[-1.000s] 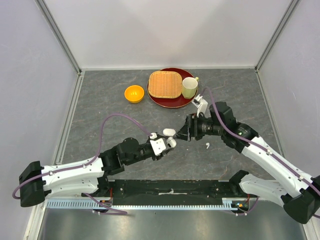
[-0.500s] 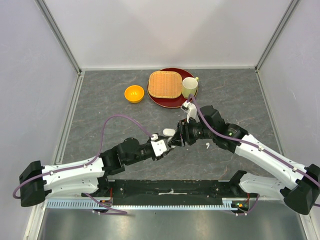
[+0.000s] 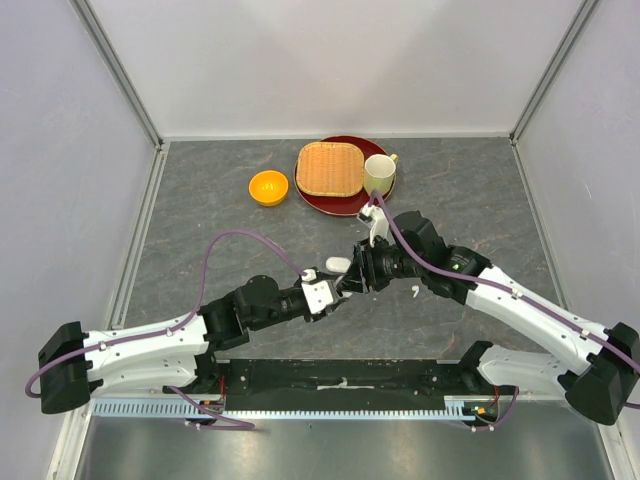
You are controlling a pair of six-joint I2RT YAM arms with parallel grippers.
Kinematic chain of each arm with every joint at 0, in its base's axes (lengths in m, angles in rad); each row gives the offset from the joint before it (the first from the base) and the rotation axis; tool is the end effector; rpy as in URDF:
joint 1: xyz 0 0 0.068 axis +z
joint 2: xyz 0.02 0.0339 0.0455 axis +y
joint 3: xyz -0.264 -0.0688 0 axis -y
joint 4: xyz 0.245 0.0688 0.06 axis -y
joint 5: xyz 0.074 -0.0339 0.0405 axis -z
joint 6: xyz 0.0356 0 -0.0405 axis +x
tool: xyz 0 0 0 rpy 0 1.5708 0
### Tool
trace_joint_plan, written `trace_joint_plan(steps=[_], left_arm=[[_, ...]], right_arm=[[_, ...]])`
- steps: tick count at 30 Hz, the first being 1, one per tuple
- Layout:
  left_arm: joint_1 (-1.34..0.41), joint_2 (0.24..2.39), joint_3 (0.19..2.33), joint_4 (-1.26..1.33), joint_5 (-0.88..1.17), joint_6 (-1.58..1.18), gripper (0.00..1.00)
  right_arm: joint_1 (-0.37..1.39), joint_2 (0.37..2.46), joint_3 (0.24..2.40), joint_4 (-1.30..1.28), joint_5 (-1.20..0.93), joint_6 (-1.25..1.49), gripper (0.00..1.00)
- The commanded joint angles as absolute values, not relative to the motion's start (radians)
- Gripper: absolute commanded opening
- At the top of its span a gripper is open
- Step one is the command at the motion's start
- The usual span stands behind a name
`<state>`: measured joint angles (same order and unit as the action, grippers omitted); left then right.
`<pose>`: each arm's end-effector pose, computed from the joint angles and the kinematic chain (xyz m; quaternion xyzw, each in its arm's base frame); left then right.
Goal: Insert the wireless bluetooth earbuds into the charging case
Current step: Pick up the charging case at the center of the board.
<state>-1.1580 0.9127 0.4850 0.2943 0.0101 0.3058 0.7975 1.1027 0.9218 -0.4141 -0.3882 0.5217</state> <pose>0.0859 -0.1971 0.2608 0.5055 0.5577 -0.2756 0.5980 0.1589 0.1821 0.3041 -0.2087 0.8461 0.4165 0.2591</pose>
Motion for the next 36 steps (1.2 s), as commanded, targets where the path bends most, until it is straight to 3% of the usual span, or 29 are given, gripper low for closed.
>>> trace_joint_plan(steps=[1,6,12,15,19,20,21,22,27,36], left_arm=[[-1.161,0.908,0.505,0.371,0.022,0.334,0.02],[-1.161,0.910,0.503,0.374,0.021,0.336,0.02],[-1.161,0.908,0.502,0.376,0.008,0.321,0.02],[-1.161,0.905,0.499,0.374,0.003,0.298,0.14],[-1.161,0.893,0.483,0.386,-0.034,0.255,0.50],[-1.161,0.885,0.476,0.408,-0.035,0.252,0.53],[-1.161,0.881,0.468,0.419,-0.037,0.247,0.68],[-1.161,0.879,0.456,0.428,-0.046,0.236,0.73],[-1.161,0.841,0.426,0.456,-0.061,0.209,0.85],[-1.160,0.753,0.382,0.462,-0.205,0.085,0.89]], right_arm=[[0.807,1.120,0.966,-0.394,-0.396,0.497,0.45],[0.808,1.124,0.965,-0.391,-0.388,0.499,0.36],[0.808,1.120,0.966,-0.388,-0.380,0.503,0.10],[0.810,1.112,0.968,-0.382,-0.371,0.511,0.00],[0.808,1.100,0.966,-0.362,-0.345,0.537,0.00],[0.808,1.095,0.962,-0.356,-0.338,0.554,0.00],[0.808,1.088,0.960,-0.344,-0.319,0.558,0.00],[0.808,1.083,0.957,-0.339,-0.308,0.567,0.00],[0.807,1.063,0.953,-0.321,-0.242,0.604,0.00],[0.764,1.011,0.950,-0.316,-0.117,0.632,0.00]])
